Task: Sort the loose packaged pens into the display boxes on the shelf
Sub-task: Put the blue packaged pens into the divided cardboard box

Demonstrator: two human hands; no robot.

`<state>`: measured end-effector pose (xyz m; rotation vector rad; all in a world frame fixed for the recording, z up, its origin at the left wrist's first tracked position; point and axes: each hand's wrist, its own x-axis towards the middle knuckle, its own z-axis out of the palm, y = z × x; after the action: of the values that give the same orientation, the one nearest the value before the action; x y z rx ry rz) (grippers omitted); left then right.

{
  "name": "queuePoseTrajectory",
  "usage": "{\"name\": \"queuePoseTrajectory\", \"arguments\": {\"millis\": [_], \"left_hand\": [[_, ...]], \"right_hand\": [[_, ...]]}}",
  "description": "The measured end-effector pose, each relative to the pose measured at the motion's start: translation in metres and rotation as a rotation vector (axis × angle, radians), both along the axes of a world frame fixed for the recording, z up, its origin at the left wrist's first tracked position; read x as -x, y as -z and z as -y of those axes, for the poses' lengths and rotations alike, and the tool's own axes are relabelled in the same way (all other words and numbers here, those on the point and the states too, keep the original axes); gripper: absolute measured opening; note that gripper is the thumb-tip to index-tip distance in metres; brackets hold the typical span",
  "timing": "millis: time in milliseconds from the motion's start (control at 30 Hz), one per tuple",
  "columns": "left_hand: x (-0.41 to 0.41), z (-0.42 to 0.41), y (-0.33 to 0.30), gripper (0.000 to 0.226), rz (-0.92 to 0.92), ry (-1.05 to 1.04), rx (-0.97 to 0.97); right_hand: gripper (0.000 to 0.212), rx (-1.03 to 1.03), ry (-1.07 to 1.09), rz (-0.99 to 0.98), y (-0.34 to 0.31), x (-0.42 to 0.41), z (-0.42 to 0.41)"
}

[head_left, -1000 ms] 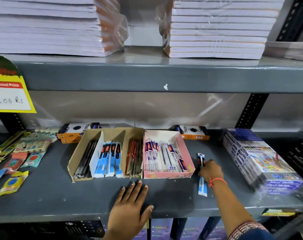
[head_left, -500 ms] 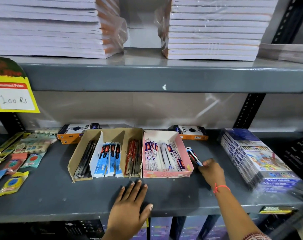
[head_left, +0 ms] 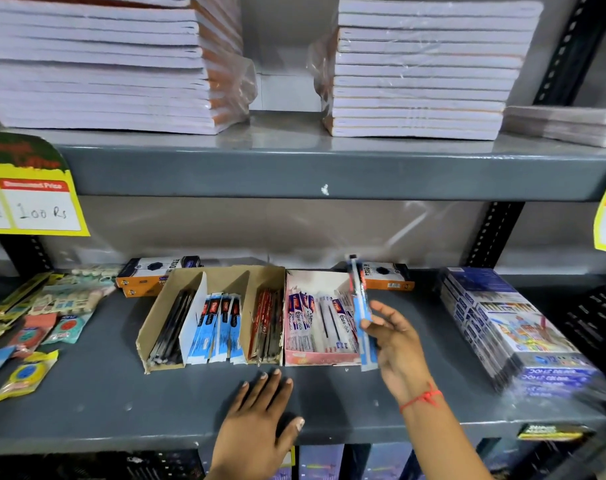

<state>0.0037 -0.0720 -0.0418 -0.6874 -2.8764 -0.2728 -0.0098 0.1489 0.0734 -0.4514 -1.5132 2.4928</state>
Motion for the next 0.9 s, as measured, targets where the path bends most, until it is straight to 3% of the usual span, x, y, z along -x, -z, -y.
{"name": "queuePoseTrajectory", "arguments": {"millis": [167,467,767,900], "left_hand": [[0.002,0.012,-0.003,0.074,-0.024,0.009,-0.006],[0.002,0.014,-0.005,0.073,-0.029,0.008,-0.079],[0.013,0.062,0.005,0.079,-0.143,-0.220,-0.098],[0.018,0.101,0.006,0.081,-0.138,-0.322,-0.083]], "right_hand": [[0.028,0.077,-0.190,-0.038,-0.005,0.004,0.033],[0.028,0.065,-0.252,-0.025,-0.003,0.015,0.060],[0.039,-0.201,-0.236,0.066,-0.001,0.040,0.099],[0.033,-0.342,-0.189,0.080,-0.003,0.054,0.132]]}}
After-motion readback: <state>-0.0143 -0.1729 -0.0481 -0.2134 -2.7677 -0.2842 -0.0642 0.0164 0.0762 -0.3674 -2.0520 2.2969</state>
